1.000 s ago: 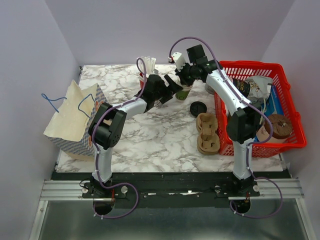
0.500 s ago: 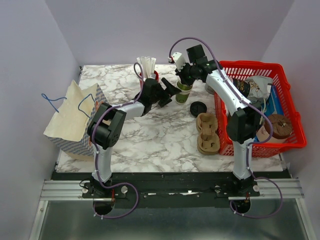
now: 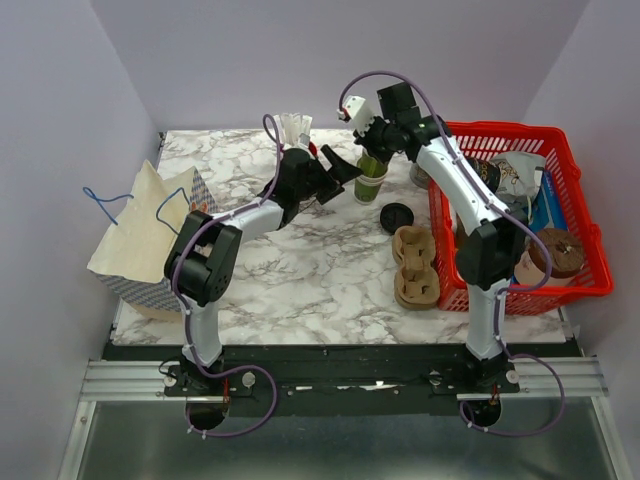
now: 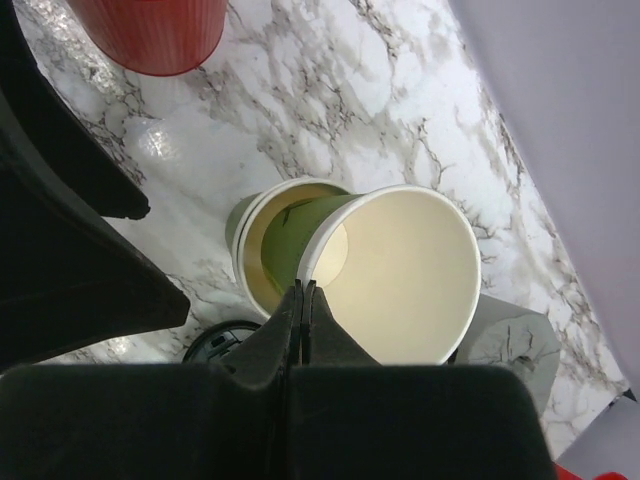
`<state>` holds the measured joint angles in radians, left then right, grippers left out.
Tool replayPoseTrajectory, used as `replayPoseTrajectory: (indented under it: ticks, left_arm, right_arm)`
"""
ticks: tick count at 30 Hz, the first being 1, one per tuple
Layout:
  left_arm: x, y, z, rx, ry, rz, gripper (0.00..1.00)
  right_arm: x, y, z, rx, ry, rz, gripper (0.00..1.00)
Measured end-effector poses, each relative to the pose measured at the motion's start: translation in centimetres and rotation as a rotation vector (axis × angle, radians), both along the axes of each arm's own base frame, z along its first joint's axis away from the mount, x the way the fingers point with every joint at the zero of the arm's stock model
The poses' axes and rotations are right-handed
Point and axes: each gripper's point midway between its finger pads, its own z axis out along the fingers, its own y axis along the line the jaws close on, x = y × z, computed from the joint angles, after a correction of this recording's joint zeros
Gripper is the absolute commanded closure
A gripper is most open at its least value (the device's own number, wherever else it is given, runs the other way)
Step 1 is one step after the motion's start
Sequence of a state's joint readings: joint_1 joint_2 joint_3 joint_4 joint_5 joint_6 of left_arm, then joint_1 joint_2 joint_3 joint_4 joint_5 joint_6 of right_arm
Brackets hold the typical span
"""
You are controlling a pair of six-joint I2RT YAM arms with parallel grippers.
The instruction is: Pack the takeout coffee
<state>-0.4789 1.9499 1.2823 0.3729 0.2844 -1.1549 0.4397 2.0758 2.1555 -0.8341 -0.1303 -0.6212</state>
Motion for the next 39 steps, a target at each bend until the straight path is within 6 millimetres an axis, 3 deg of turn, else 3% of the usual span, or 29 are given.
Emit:
replayPoseTrajectory:
  ticks: [10,15,18,22,24,28,31,33,39]
  left_arm:
    - [-1.3,0.7,4.2,0.078,-0.154,-0.061,0.04]
    - [-2.5,2.2,9.3,0.114,-0.297,-0.1,0.05]
    - [-3.3,5.4,14.2,0.147,-0.428,-0.078,0.05]
    - [-4.9,11.1,21.3,0.222,-0.634,-0.005,0.03]
    - [-6.2,13.7,24.6,0.298,-0.76,0.031,0.02]
    - [-9.4,15.8,28.5,0.434,-0.956,0.055,0.01]
    - [-10.7,16.9,29.0,0.53,-1.033,0.072,0.01]
    - [-10.5,17.8,28.4,0.583,-1.036,0.091,0.01]
    - [-9.1,19.6,23.3,0.684,-0.921,0.102,0.01]
  right_arm:
    - [-1.3,-0.9,4.6,0.025,-0.081,-0.006,1.0]
    - [-2.7,-1.5,7.3,0.048,-0.128,-0.003,1.0]
    - [-4.9,-1.9,7.9,0.057,-0.126,0.037,1.0]
    - [-9.9,-1.1,6.4,0.055,-0.084,0.195,1.0]
    - [-13.0,0.4,5.1,0.042,-0.069,0.327,0.99]
    - [-19.2,4.4,1.4,-0.025,-0.035,0.608,1.0]
    - [-22.7,6.9,-2.1,-0.1,-0.004,0.785,1.0]
    - [-24.5,8.0,-4.4,-0.142,0.033,0.873,1.0]
    - [-26.3,9.4,-7.2,-0.186,0.073,0.965,0.99]
